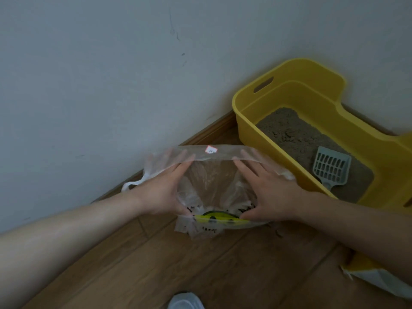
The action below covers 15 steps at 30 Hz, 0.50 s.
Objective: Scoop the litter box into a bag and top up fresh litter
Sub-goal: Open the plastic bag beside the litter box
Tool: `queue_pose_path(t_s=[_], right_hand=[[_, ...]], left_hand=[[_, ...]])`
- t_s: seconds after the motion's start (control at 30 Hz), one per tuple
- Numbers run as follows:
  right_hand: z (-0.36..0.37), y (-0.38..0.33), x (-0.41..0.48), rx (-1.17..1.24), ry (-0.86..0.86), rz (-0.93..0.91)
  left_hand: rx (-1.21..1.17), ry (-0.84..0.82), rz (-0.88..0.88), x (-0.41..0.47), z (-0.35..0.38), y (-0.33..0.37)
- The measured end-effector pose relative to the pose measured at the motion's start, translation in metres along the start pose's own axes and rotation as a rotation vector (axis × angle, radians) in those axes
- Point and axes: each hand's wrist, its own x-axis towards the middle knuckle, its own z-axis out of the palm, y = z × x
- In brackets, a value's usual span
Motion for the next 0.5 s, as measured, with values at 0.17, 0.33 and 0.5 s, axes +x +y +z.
queue_pose_path(t_s=[0.17,0.33,0.5], right_hand=[[0.018,0.006,-0.002,0.059,-0.07,0.06],[0.018,0.014,0.003,0.077,-0.067,0.054],[0.007,0.005,0.004,0.072,0.074,-0.092]], left_hand=[[0.03,-0.087,-0.037,-0.002,0.023,-0.012],[0.062,-0.079,-0.016,0.003,0.02,-0.008],[-0.103,-0.093,0.054,0.0,0.017,-0.003]])
